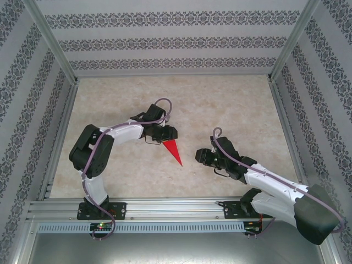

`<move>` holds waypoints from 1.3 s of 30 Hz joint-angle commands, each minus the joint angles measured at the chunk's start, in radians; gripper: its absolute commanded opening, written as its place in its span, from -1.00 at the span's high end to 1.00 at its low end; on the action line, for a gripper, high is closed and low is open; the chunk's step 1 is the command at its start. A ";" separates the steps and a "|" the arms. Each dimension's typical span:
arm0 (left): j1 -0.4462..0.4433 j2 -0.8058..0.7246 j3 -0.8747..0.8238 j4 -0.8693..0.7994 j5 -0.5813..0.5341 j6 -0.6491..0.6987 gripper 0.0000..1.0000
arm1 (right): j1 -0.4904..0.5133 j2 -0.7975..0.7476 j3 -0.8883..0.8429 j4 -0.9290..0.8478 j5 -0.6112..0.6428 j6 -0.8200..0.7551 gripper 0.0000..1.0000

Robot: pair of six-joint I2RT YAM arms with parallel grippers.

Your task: Fold a paper plane with a square sheet of paper (pick it up from the middle)

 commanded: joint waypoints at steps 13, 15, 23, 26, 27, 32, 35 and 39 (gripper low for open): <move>-0.064 -0.158 0.073 -0.340 -0.380 0.004 -0.17 | -0.015 0.061 0.002 0.053 0.019 0.018 0.02; -0.081 -0.152 0.081 -0.371 -0.399 -0.006 -0.19 | -0.014 0.066 0.005 0.060 0.018 0.016 -0.03; -0.165 -0.052 0.166 -0.426 -0.419 -0.069 -0.27 | -0.014 0.123 0.034 0.101 -0.010 0.010 -0.10; -0.185 -0.001 0.222 -0.468 -0.437 -0.076 -0.32 | -0.014 0.151 0.048 0.112 -0.031 0.007 -0.10; -0.189 0.014 0.236 -0.478 -0.438 -0.072 -0.33 | -0.013 0.159 0.051 0.112 -0.036 0.006 -0.09; -0.200 0.072 0.280 -0.511 -0.432 -0.066 -0.35 | -0.014 0.181 0.053 0.132 -0.045 0.011 -0.10; -0.200 0.089 0.293 -0.539 -0.455 -0.073 -0.35 | -0.012 0.187 0.052 0.137 -0.048 0.014 -0.10; -0.200 0.093 0.295 -0.552 -0.471 -0.081 -0.35 | -0.012 0.193 0.055 0.139 -0.048 0.016 -0.11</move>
